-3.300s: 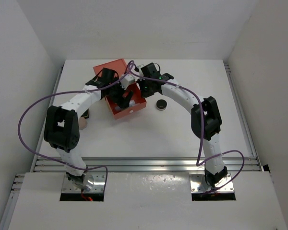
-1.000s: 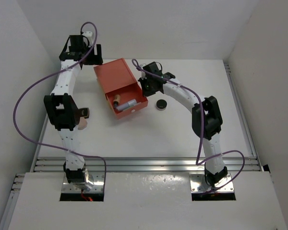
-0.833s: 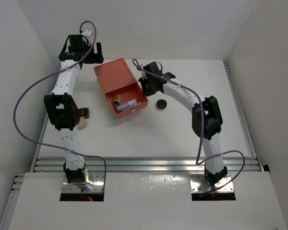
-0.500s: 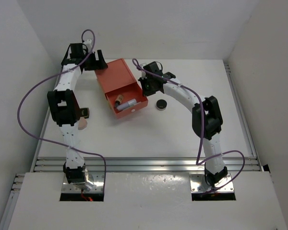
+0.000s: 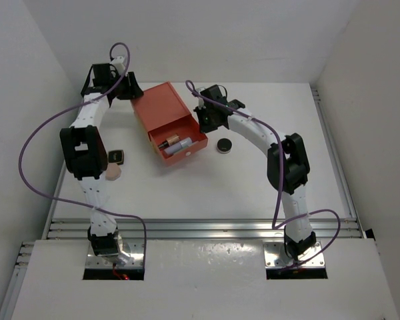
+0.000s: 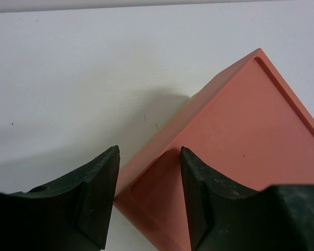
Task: Organize the makeup
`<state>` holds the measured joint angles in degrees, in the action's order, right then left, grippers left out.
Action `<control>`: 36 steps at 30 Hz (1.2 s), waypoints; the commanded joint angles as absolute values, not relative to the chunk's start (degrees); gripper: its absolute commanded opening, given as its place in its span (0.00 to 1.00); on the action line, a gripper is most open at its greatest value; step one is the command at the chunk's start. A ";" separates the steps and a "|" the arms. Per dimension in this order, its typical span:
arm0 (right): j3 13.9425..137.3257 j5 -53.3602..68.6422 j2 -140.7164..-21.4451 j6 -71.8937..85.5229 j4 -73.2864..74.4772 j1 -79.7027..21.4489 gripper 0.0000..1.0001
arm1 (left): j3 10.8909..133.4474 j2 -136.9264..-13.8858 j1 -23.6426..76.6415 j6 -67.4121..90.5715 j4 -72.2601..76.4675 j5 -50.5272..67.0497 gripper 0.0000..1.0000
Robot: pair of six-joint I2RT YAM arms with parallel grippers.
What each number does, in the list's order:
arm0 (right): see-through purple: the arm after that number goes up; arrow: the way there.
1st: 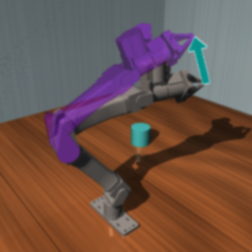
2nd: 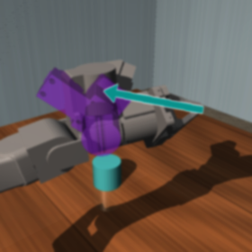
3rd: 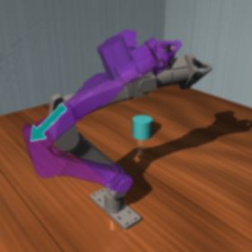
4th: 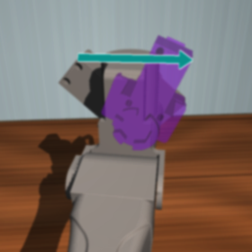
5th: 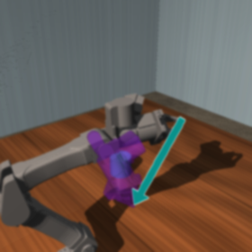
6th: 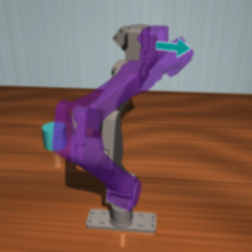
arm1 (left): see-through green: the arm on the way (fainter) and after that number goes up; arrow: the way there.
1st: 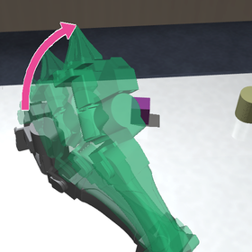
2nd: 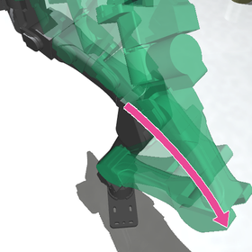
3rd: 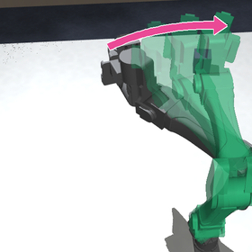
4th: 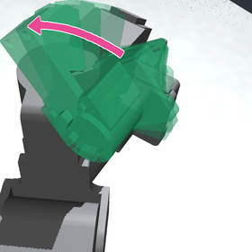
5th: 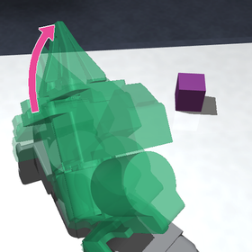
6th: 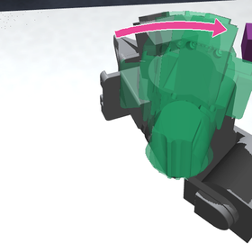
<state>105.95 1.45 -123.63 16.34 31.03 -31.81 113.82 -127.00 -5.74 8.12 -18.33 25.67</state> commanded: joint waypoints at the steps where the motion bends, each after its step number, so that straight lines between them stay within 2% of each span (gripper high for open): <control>1: 109.60 2.11 -122.87 18.98 25.84 -32.17 0.00 | 111.09 -125.42 -5.45 6.42 -24.08 26.98 0.54; 6: 110.04 2.02 -123.40 19.69 25.05 -32.08 0.00 | 111.01 -124.80 -5.45 6.42 -24.08 26.98 0.59; 14: 109.69 2.46 -123.49 20.12 24.00 -31.90 0.00 | 115.04 -125.86 -5.45 5.89 -26.28 26.46 0.59; 19: 109.95 2.72 -123.31 19.78 23.47 -31.99 0.00 | 115.58 -125.16 -5.45 4.23 -26.89 25.32 0.85; 26: 109.69 2.55 -123.22 19.60 23.47 -30.60 0.00 | 122.25 -124.63 -4.93 -0.43 -26.89 21.80 0.92; 32: 109.86 2.55 -123.13 19.51 23.64 -32.08 0.00 | 120.33 -122.18 -4.31 -3.59 -26.89 22.93 1.00; 36: 109.51 2.55 -123.13 19.25 23.99 -31.91 0.00 | 116.29 -119.71 -1.15 -8.34 -26.89 23.46 1.00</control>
<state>106.34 1.61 -123.85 17.80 29.58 -31.75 118.34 -125.36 -4.19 -3.55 -26.70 22.41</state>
